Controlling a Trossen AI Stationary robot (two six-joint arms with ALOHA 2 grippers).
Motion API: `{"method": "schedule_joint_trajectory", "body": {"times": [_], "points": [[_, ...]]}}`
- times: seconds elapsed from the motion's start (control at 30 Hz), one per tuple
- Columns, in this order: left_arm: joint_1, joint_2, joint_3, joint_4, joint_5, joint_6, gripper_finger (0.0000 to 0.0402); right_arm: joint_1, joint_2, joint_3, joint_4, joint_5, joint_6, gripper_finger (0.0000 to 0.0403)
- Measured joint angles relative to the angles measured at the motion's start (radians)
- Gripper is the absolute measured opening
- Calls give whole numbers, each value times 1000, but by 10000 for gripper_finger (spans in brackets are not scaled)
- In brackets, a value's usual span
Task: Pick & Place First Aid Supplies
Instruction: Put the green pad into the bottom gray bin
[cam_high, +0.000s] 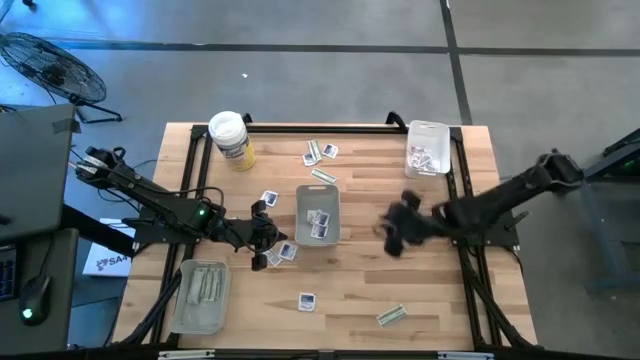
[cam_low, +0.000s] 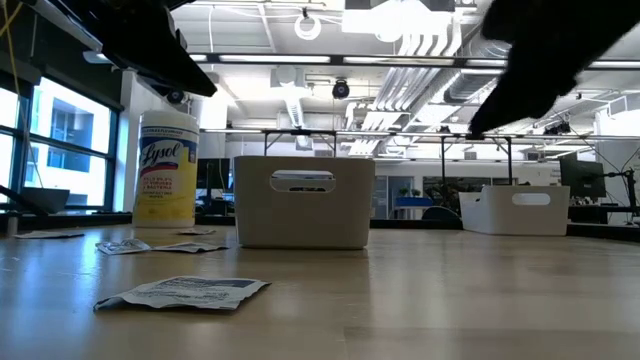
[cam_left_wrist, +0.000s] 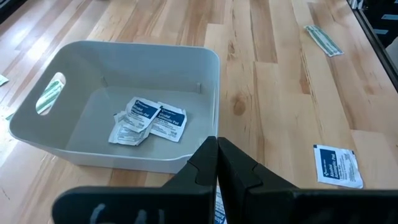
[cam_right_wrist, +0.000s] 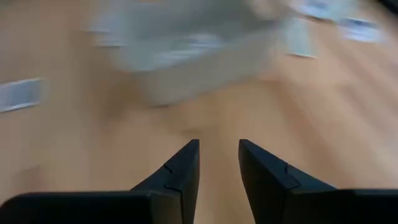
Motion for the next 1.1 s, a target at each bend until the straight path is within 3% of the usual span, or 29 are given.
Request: {"method": "schedule_joint_trajectory", "body": {"times": [0.23, 0.5, 0.63, 0.8, 1.1], "points": [[0, 0, 0, 0, 0, 0, 2, 351, 61, -84, 313, 7, 21, 96], [0, 0, 0, 0, 0, 0, 2, 586, 212, -70, 351, -10, 265, 80], [0, 0, 0, 0, 0, 0, 2, 625, 300, -43, 398, -6, 338, 89], [0, 0, 0, 0, 0, 0, 2, 632, 383, -41, 390, -90, 419, 108], [0, 0, 0, 0, 0, 0, 2, 631, 449, -40, 418, -160, 330, 97]]}}
